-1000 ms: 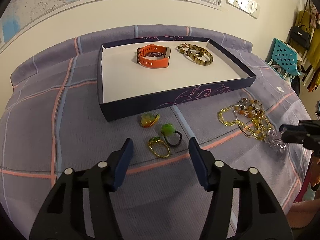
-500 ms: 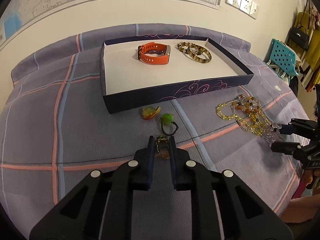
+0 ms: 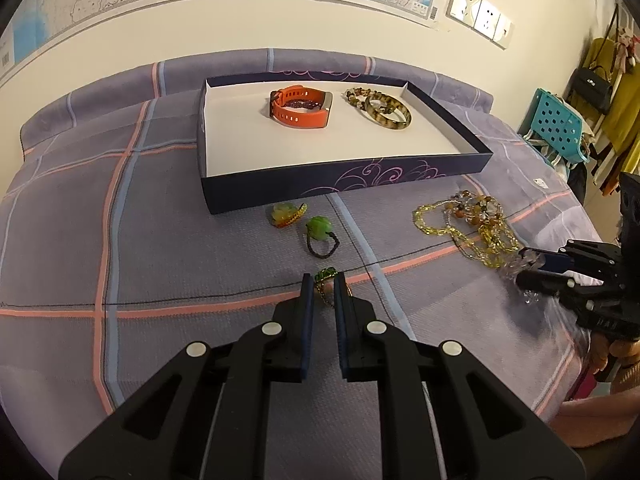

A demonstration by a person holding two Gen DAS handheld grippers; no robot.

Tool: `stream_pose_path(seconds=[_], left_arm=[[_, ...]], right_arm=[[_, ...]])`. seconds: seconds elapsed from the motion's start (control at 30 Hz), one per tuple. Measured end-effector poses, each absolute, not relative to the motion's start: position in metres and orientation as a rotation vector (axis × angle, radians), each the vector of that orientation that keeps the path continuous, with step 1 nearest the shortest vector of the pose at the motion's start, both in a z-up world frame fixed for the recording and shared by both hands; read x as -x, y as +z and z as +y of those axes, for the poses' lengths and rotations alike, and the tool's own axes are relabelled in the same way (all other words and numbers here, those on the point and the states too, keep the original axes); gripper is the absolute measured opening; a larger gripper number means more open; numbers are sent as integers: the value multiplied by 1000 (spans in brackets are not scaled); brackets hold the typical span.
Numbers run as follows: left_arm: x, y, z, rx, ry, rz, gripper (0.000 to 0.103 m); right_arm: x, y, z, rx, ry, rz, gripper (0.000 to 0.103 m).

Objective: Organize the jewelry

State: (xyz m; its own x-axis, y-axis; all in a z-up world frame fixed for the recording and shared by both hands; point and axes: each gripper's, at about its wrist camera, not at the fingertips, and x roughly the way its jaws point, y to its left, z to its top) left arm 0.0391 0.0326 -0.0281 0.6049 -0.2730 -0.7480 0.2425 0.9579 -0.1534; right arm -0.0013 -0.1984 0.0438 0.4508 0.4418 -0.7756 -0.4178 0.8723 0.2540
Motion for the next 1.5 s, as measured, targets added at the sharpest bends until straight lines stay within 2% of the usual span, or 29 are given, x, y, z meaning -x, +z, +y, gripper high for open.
stream_pose_path(seconds=[0.03,0.87,1.5], left_arm=[[-38,-27,32,40,-303,869,11],[-31,9,32,55,-363,778,11],[-88,42,25,3,-345,711,11]], right_arm=[[1,47,-200,-44,540,962,8],[-22,102,-204,-148,620,832,8],[-99,131,-202,-127,583,745,8]])
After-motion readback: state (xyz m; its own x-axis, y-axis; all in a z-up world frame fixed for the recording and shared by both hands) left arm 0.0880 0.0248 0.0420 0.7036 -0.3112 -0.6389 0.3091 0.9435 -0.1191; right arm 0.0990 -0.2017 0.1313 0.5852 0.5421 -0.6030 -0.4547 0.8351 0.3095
